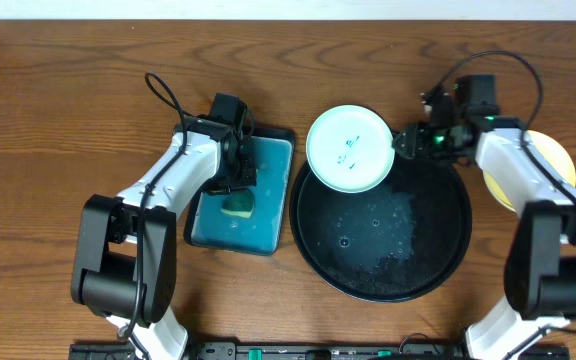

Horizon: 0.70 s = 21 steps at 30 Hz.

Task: Clean dirty plates on tray and stack at the side
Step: 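Push the right gripper under the remaining mint plate rim and tilt it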

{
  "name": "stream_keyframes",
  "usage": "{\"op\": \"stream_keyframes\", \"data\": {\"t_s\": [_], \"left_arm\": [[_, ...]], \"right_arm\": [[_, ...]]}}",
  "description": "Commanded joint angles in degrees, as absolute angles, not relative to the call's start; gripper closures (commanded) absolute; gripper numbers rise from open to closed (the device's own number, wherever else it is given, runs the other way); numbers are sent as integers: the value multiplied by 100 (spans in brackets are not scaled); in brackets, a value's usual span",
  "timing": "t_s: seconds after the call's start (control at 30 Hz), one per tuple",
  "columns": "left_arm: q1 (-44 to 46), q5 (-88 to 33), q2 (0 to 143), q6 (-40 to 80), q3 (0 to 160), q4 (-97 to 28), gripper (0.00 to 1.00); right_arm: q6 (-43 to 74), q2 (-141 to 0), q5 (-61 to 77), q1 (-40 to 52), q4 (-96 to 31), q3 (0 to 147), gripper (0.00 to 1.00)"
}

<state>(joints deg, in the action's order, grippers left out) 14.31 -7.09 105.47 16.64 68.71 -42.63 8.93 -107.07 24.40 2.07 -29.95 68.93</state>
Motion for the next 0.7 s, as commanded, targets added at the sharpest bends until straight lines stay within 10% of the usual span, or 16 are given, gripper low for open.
{"op": "stream_keyframes", "data": {"t_s": [0.0, 0.3, 0.67], "left_arm": [[1389, -600, 10567, 1634, 6847, -4281, 92], [1389, -598, 10567, 1636, 6847, -4281, 92], [1389, -600, 10567, 1634, 6847, -4281, 93]], "right_arm": [[832, -11065, 2377, 401, -2899, 6976, 54], [934, -11275, 2379, 482, -2821, 6976, 99], [893, -10357, 1988, 493, -4591, 6973, 99]]}}
